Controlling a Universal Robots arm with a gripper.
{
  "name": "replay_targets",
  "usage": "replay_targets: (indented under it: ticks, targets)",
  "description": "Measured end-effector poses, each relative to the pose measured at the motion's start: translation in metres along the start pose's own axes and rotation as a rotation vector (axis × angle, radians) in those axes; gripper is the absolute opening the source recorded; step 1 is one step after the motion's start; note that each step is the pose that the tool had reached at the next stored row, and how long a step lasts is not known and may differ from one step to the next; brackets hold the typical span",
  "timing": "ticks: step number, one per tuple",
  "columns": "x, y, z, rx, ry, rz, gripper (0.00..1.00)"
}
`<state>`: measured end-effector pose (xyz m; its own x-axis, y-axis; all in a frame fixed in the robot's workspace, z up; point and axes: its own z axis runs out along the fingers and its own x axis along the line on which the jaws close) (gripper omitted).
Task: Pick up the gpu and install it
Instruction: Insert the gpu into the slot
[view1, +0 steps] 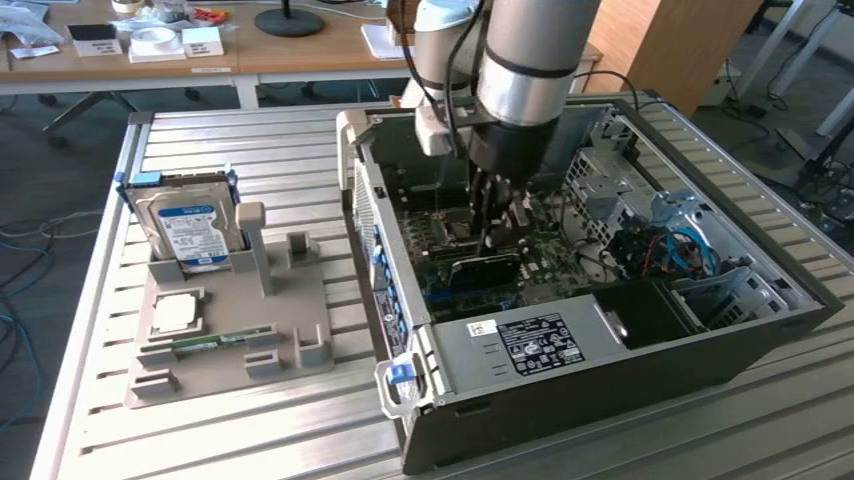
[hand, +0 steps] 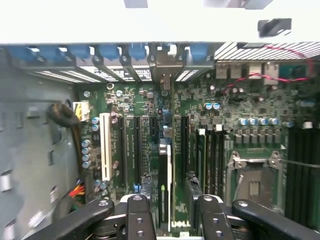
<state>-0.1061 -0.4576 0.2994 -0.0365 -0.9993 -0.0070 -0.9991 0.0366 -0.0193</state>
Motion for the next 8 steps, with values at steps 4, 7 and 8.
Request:
replay_targets:
  ticks: [4, 7, 8]
  targets:
    - [0.0, -0.0002, -0.0113, 0.0, 0.0, 0.0, 0.4]
    - [0.0, -0.0004, -0.0197, 0.0, 0.0, 0.0, 0.4]
    - [0.0, -0.0004, -0.0224, 0.0, 0.0001, 0.0, 0.4]
